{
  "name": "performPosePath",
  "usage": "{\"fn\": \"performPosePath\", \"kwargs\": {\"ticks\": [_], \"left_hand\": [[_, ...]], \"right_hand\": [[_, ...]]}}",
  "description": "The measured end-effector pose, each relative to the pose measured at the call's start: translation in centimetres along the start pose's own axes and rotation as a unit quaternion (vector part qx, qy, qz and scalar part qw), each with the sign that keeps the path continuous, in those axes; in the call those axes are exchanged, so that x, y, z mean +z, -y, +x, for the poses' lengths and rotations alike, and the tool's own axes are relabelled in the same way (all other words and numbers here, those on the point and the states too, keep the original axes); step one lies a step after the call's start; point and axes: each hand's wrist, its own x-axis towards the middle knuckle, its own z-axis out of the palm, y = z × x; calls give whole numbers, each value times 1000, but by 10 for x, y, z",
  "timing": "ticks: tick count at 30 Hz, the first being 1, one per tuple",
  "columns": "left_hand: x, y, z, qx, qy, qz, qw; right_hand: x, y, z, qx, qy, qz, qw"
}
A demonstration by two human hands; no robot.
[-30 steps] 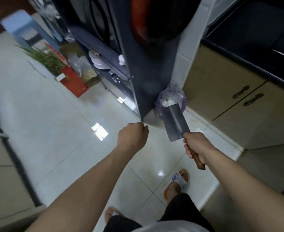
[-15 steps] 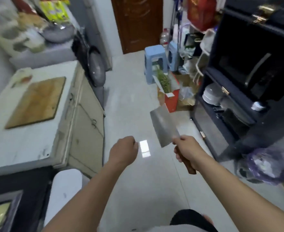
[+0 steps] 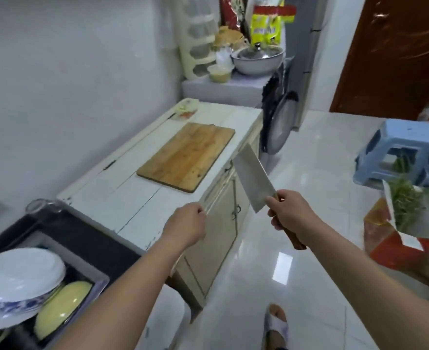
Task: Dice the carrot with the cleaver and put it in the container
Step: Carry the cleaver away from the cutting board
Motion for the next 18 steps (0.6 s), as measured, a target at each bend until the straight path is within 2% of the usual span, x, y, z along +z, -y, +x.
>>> {"fn": "performPosePath", "kwargs": {"ticks": [6, 12, 18], "left_hand": [[-27, -19, 73, -126, -58, -72, 988], [-41, -1, 109, -237, -118, -201, 943], [-44, 21, 169, -284, -139, -219, 923]], "right_hand": [[16, 54, 129, -72, 103, -138, 982], [57, 94, 209, -211, 130, -327, 912], [101, 101, 286, -271, 170, -368, 873]]}}
